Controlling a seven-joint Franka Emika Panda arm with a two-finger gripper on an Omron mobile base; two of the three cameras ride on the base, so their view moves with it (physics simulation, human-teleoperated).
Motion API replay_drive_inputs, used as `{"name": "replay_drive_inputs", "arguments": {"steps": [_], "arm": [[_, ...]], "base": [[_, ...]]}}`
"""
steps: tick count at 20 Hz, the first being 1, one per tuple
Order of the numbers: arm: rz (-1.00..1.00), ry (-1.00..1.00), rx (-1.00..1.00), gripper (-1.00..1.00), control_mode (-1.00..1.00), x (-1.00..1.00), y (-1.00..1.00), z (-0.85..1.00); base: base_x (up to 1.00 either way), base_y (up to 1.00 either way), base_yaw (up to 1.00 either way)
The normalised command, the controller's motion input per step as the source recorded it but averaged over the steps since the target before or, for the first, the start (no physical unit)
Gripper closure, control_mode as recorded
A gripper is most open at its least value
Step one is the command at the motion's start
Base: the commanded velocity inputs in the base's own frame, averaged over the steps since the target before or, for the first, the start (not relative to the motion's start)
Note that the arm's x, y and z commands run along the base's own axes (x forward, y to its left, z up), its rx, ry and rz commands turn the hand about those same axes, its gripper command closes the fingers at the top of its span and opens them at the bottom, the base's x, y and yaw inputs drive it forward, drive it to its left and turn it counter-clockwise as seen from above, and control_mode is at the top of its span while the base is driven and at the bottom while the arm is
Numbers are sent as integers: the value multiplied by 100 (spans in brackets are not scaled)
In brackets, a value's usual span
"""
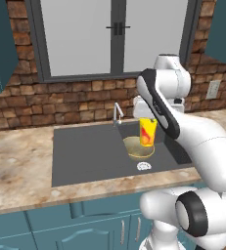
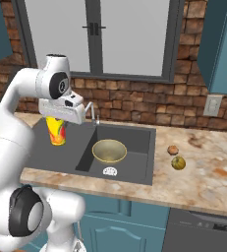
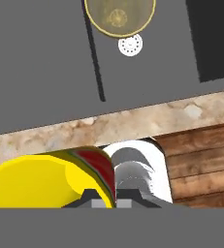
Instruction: Remove the tangerine and squash from the sink. Then move the bowl and cup from the counter to the sink for washing.
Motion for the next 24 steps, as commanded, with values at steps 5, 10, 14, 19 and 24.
{"name": "replay_drive_inputs", "arguments": {"steps": [5, 10, 14, 19, 24], "arm": [[45, -8, 0, 100, -100, 28, -31, -18], [36, -6, 0, 100, -100, 25, -33, -19], [28, -4, 0, 100, -100, 25, -33, -21], [12, 0, 1, 100, -100, 28, -33, -25], [7, 0, 4, 100, -100, 30, -33, -26]], "base": [[0, 0, 0], [0, 0, 0], [0, 0, 0], [0, 0, 0], [0, 0, 0]]}}
